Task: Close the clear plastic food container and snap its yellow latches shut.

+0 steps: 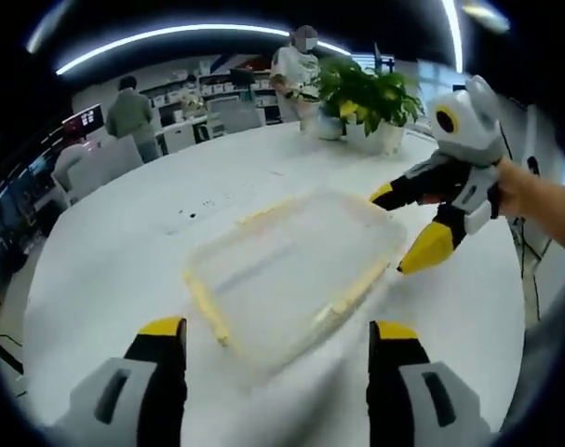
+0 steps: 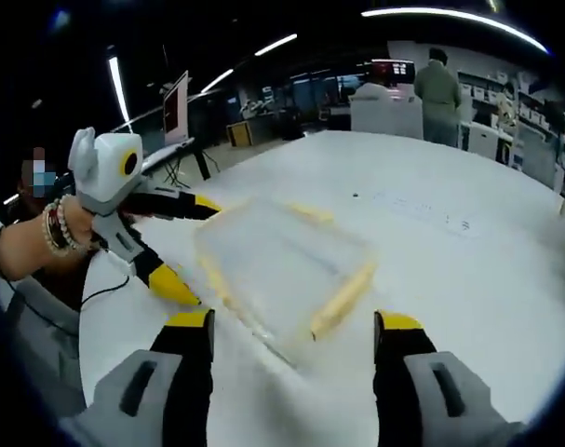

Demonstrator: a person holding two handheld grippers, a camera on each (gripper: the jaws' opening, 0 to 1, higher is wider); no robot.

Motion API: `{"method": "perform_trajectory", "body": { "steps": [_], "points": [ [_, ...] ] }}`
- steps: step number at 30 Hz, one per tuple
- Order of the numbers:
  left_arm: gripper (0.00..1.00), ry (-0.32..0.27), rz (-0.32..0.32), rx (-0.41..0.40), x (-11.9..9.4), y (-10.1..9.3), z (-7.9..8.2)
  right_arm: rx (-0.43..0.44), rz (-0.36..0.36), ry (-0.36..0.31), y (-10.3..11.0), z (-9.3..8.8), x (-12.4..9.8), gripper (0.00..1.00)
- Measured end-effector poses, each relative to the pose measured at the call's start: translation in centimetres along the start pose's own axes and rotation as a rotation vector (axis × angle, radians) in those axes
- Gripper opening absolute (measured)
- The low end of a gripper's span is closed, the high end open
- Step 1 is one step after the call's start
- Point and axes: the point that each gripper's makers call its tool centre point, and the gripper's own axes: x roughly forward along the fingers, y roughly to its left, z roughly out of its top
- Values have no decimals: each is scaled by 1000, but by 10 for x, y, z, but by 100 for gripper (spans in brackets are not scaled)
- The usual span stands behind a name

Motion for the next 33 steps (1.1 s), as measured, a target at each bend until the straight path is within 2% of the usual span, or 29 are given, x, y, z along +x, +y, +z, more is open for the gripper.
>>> {"method": "perform_trajectory", "body": {
  "steps": [1,3,4,5,7,8,9,10,12,15,16,21,22,23,25,27,29,31,32,33],
  "points": [
    [92,-8,-1,-19,-3,-2,1,17,6,-15,3,2,-3,86],
    [95,-10,-45,-80,-13,-14,0,66,36,-32,11,4,-14,85],
    [97,-51,-83,-138,-20,-24,6,74,39,-33,14,4,-21,83],
    [99,-77,-123,-173,-25,-33,10,69,35,-42,16,5,-26,83],
    [99,-130,-180,-254,-44,-49,16,0,-12,-113,20,12,-41,93],
    [99,-147,-184,-271,-51,-53,17,-27,-11,-135,25,14,-48,100],
    [99,-165,-171,-271,-61,-55,17,-59,15,-137,36,9,-58,98],
    [99,-160,-167,-261,-68,-58,14,-35,12,-138,42,6,-64,98],
    [99,-178,-164,-258,-80,-63,14,-39,16,-152,52,2,-80,99],
    [99,-293,-206,-300,-110,-76,27,-61,-5,-158,63,-3,-102,99],
    [99,-306,-210,-314,-118,-78,27,-65,-14,-161,66,-5,-108,99],
    [99,-321,-192,-298,-164,-86,16,-68,-49,-166,83,-16,-141,96],
    [99,-344,-220,-343,-178,-90,15,-74,-43,-178,90,-18,-149,97],
    [99,-356,-222,-362,-186,-91,13,-71,-40,-185,93,-19,-154,98],
    [99,-384,-194,-367,-206,-87,7,-60,-50,-201,100,-21,-167,97],
    [99,-417,-134,-329,-225,-81,0,-38,-68,-260,107,-18,-183,95],
    [99,-405,-116,-326,-238,-84,-11,-37,-74,-314,118,-18,-199,94],
    [99,-420,-101,-318,-250,-87,-22,-39,-79,-337,127,-23,-210,93],
    [99,-413,-89,-306,-253,-89,-28,-42,-76,-353,130,-24,-214,94],
    [99,-382,-68,-284,-258,-90,-40,-42,-78,-365,133,-27,-220,95]
  ]
}}
